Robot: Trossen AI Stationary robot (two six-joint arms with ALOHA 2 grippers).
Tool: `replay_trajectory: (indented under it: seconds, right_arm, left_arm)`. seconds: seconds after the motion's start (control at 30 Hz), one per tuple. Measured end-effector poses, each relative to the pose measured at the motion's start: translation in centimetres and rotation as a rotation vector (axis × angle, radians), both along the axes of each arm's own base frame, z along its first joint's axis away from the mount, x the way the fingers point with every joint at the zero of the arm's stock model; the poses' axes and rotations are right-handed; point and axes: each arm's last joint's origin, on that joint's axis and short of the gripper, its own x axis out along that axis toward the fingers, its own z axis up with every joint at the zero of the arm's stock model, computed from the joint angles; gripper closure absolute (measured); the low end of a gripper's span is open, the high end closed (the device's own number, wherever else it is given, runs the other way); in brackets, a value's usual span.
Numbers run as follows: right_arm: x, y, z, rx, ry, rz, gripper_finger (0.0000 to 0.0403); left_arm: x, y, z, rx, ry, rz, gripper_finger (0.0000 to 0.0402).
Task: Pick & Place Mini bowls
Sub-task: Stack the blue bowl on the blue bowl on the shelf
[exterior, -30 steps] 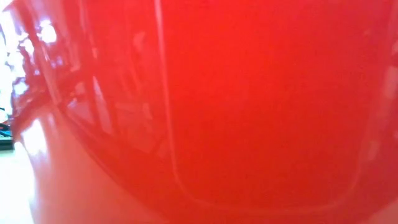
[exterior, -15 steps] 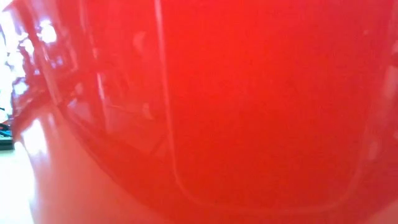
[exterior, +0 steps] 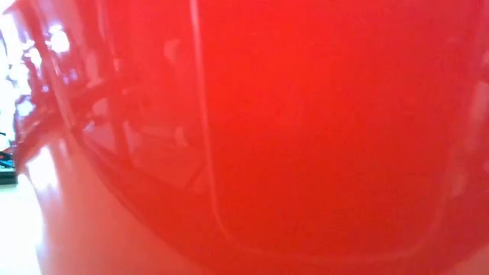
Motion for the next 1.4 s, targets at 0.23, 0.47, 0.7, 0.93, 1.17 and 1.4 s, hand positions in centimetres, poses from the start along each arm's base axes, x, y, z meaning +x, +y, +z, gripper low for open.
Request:
replay_trajectory:
  seconds: [0.23, 0.47, 0.7, 0.93, 1.17, 1.4]
  right_arm:
    - [0.1, 0.2, -0.2, 0.010, 0.025, -0.058, 0.0325]
    - [0.1, 0.1, 0.0, 0.013, 0.086, -0.196, 0.0387]
    - [0.5, 0.7, 2.0, 0.037, 0.099, -0.259, 0.0394]
    - [0.5, 0.1, 7.5, -0.037, 0.129, -0.292, 0.0394]
    - [0.5, -2.1, 14.2, -0.173, -0.048, -0.450, 0.0395]
    - [1.4, -5.3, 19.8, -0.397, -0.334, -0.591, 0.0395]
  left_arm:
    - [0.0, 0.0, 0.0, 0.001, 0.006, 0.000, 0.0326]
    - [0.0, 0.0, -0.1, 0.000, 0.008, 0.000, 0.0326]
    - [0.0, 0.0, -0.1, 0.000, 0.008, 0.001, 0.0326]
    - [0.0, 0.0, -0.1, -0.006, 0.011, -0.006, 0.0326]
    - [0.4, -0.1, -0.3, 0.026, 0.019, -0.027, 0.0319]
    - [0.4, -0.1, -0.3, 0.057, 0.014, -0.048, 0.0286]
